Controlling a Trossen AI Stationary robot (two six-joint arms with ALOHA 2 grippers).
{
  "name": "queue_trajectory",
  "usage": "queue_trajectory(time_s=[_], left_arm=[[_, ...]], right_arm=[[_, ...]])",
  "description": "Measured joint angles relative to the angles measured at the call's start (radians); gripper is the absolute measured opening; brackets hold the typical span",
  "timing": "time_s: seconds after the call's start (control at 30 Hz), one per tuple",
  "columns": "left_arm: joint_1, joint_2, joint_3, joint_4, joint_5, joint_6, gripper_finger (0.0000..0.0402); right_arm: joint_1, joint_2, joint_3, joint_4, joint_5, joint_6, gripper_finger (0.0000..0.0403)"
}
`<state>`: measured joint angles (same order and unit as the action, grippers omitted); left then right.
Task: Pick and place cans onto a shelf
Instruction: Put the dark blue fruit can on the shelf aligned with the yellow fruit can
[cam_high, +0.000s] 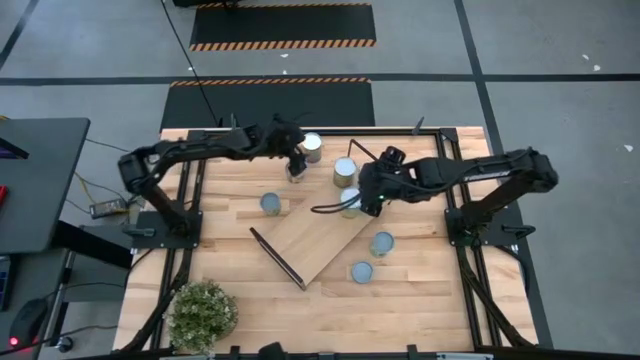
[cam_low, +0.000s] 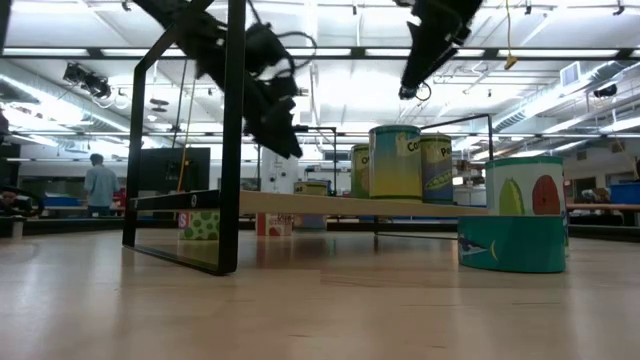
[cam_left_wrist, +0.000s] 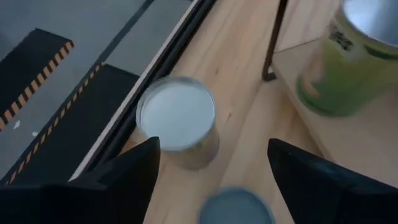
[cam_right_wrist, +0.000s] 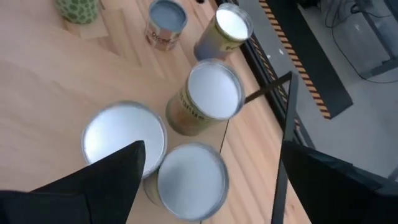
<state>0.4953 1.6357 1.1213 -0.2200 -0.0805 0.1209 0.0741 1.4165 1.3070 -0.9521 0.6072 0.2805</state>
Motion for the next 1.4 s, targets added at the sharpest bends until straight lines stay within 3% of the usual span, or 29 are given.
queue_trajectory(time_s=[0.3, 0.63, 1.13, 1.4], left_arm=[[-0.001, 0.149, 0.159, -0.115, -0.004, 0.048, 0.0360], [0.032, 0.277, 0.400, -0.225, -0.033, 0.043, 0.0392], [0.102, 0.376, 0.435, -0.214, 0.051, -0.014, 0.0392], [0.136, 0.376, 0.435, -0.195, 0.190, -0.076, 0.0392]], right_arm=[[0.000, -0.114, -0.191, 0.217, -0.006, -0.057, 0.0382], [0.000, -0.140, -0.251, 0.377, -0.048, -0.159, 0.0382], [-0.016, -0.142, -0.263, 0.413, -0.076, -0.161, 0.0382], [-0.017, -0.141, -0.263, 0.418, -0.078, -0.159, 0.0382]])
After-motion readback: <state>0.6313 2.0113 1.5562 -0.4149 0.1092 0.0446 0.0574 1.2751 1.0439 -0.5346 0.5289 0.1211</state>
